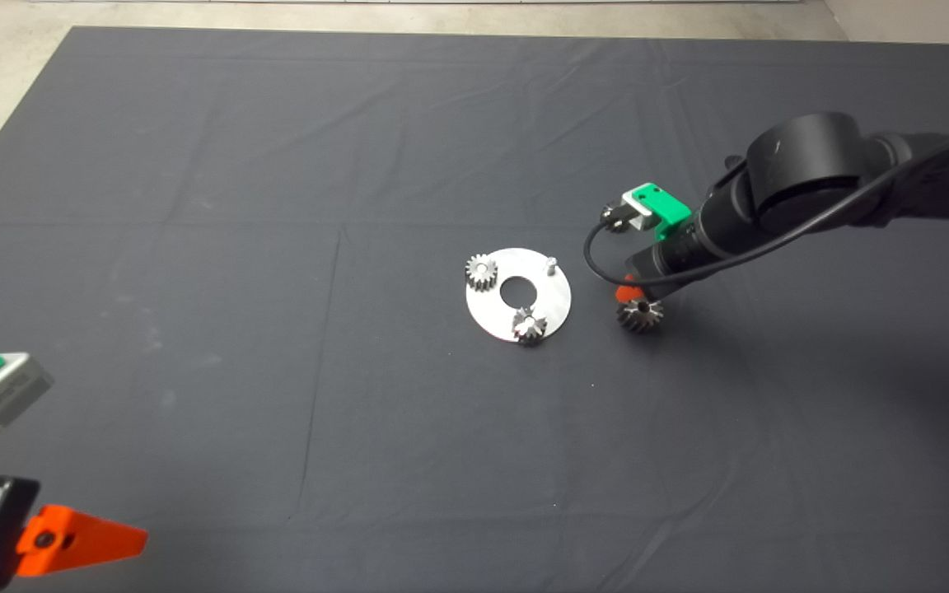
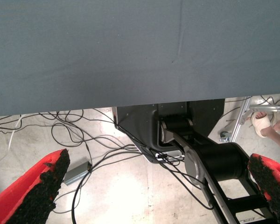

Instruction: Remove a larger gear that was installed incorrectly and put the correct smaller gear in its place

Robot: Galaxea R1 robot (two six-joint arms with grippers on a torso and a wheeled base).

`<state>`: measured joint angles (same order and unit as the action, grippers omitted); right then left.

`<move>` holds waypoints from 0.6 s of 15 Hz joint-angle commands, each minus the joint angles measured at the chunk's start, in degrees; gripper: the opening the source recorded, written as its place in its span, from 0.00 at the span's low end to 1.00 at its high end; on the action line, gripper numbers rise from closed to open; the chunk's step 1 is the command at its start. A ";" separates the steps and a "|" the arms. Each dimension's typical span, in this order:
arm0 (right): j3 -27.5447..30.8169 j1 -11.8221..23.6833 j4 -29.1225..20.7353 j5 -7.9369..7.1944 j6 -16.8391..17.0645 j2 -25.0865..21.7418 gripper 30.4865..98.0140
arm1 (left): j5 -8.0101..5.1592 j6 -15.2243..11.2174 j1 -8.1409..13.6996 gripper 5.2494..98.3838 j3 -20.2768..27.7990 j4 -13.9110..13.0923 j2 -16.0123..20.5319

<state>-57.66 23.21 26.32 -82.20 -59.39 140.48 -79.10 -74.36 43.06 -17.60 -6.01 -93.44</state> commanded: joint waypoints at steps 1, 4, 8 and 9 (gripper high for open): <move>-0.80 1.93 -1.80 0.43 0.15 -0.16 0.63 | 0.27 0.10 0.45 1.00 0.83 -0.67 0.31; -6.22 3.34 -1.53 4.22 0.24 -0.16 0.68 | 0.18 0.10 0.42 1.00 0.83 -0.67 0.28; -11.61 3.34 -1.23 10.22 0.24 0.37 0.76 | 0.18 -0.34 0.32 1.00 0.83 -0.76 0.53; -13.03 3.34 -0.17 10.30 0.24 0.62 0.77 | 0.27 -0.34 0.28 1.00 0.83 -0.76 0.58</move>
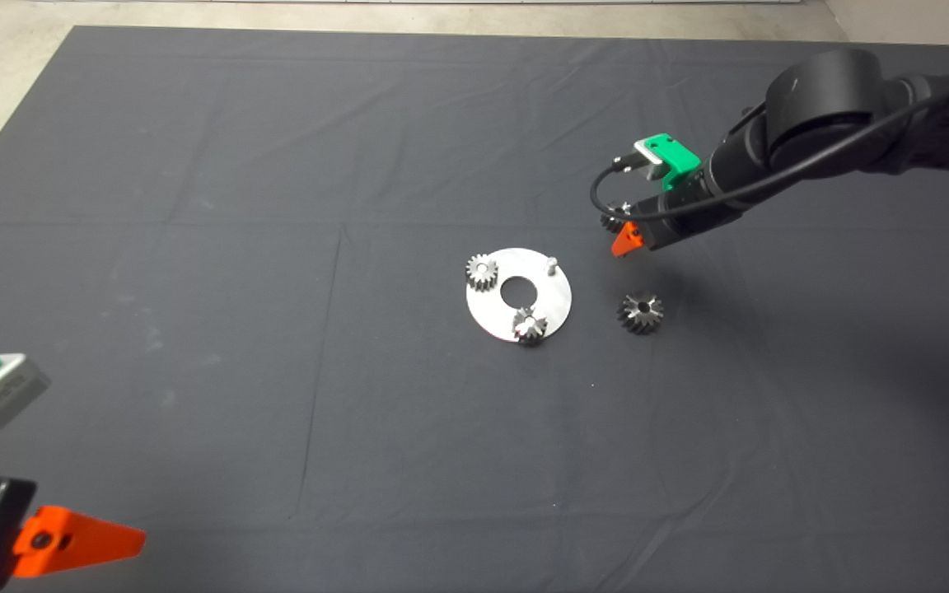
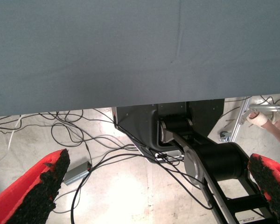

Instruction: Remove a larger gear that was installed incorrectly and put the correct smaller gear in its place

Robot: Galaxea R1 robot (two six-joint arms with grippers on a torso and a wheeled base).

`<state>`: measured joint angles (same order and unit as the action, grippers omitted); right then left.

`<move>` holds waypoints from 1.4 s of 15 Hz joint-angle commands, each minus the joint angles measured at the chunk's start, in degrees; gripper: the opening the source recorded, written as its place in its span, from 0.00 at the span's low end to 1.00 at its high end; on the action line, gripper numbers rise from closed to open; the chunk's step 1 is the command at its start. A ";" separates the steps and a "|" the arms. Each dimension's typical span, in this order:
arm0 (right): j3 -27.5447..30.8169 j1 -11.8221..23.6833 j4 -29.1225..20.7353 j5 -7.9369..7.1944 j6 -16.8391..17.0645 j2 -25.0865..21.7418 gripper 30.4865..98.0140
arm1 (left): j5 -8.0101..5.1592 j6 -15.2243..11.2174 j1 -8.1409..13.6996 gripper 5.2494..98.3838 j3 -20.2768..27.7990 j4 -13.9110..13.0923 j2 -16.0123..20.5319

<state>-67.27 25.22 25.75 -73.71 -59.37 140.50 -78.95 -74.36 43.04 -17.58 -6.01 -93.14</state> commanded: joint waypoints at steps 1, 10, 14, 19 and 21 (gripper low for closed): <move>-4.87 1.32 3.33 2.16 0.22 0.71 0.77 | 0.11 -0.26 0.29 1.00 0.80 -0.76 0.36; -7.06 1.07 14.59 7.62 0.22 0.79 1.00 | 0.02 -0.78 0.29 1.00 0.54 -0.76 0.36; -7.68 -0.62 18.82 7.93 -0.04 2.38 1.00 | 0.02 -1.05 0.29 1.00 0.28 -0.76 0.36; -7.68 -6.23 23.82 11.84 -0.22 1.67 1.00 | 0.02 -1.14 0.29 1.00 0.45 -0.76 0.97; -7.68 -6.41 24.09 11.88 -0.31 1.67 1.00 | 0.02 -1.40 0.29 1.00 0.63 -0.76 1.99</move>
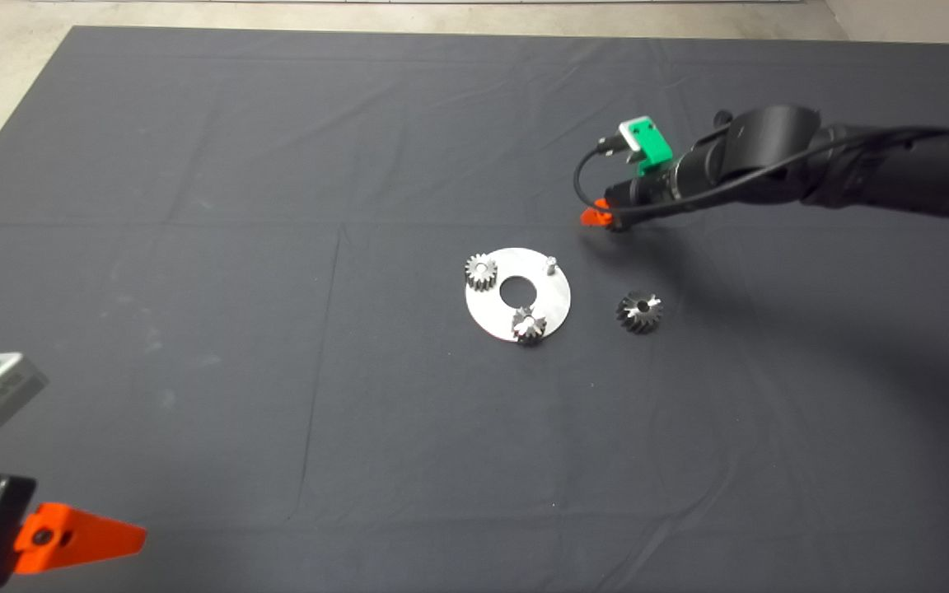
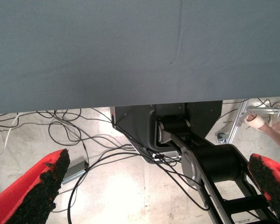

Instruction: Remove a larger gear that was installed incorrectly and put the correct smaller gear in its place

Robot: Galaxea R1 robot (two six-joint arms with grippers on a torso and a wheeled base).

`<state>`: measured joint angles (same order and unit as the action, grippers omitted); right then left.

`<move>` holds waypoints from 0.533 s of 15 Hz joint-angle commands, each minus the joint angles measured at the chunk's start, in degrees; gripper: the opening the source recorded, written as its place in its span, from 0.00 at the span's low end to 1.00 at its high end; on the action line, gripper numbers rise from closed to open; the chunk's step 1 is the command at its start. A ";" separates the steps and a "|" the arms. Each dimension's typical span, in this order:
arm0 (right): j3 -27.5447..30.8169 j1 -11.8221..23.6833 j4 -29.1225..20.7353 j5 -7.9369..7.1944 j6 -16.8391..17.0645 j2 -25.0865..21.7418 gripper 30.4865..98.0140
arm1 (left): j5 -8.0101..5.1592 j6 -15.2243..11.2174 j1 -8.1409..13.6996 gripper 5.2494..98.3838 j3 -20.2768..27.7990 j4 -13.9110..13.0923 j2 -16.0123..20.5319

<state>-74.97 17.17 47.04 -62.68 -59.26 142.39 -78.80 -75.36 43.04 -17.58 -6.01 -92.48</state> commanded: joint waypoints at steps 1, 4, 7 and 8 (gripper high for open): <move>0.02 1.64 2.98 0.80 -0.42 -0.22 1.00 | -0.13 -0.40 0.29 1.00 0.63 -0.76 1.46; 0.00 1.38 3.06 0.80 -0.60 -0.32 1.00 | -0.13 -0.40 0.29 1.00 0.63 -0.76 1.46; -0.16 0.50 4.28 0.88 -3.56 -0.66 1.00 | -0.04 -0.31 0.29 1.00 0.63 -0.76 1.37; -0.07 0.17 5.39 0.80 -5.27 -0.90 1.00 | -0.04 -0.31 0.29 1.00 0.65 -0.76 1.37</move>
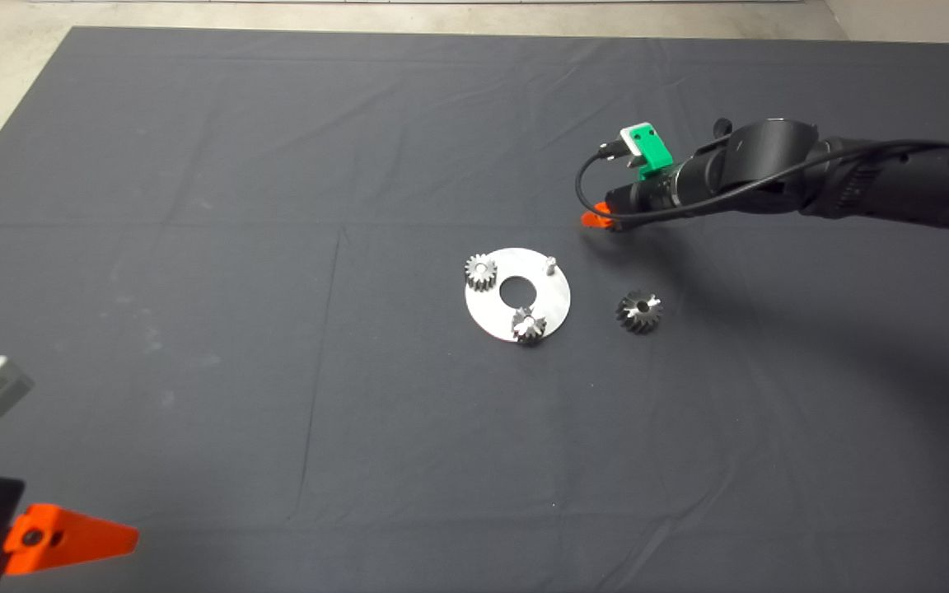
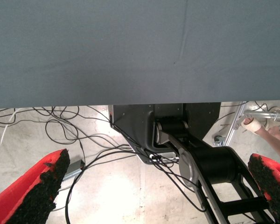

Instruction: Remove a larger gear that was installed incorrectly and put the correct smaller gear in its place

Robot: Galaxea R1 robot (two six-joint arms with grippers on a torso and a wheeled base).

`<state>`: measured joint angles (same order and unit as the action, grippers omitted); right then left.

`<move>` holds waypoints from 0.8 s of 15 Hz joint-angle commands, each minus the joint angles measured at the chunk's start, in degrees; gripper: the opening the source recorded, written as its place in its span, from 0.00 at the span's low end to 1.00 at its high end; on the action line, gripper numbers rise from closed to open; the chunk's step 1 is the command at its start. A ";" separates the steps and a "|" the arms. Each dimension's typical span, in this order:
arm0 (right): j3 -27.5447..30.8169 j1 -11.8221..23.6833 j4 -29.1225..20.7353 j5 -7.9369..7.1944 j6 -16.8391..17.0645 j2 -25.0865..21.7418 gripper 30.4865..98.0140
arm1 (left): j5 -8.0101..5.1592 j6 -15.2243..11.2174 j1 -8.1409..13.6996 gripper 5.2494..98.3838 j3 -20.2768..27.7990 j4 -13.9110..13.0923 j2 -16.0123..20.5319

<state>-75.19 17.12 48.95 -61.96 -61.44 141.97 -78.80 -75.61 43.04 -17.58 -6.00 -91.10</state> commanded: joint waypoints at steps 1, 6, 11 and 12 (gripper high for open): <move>0.15 -0.32 4.70 0.09 -4.00 -0.50 1.00 | -0.04 -0.07 0.29 1.00 0.63 -0.77 -0.01; -0.29 -1.12 6.77 0.09 -4.74 -0.59 1.00 | 0.04 -0.16 0.29 1.00 0.63 -0.77 -0.01; -0.20 -1.47 8.49 0.09 -7.64 -1.21 0.99 | 0.05 -0.16 0.29 1.00 0.63 -0.77 -0.09; -0.20 -1.56 9.06 0.09 -8.16 -1.21 0.97 | 0.05 -0.16 0.29 1.00 0.63 -0.77 -0.09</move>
<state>-75.40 15.07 55.71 -61.87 -68.26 141.14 -78.80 -75.61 43.04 -17.58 -6.01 -91.10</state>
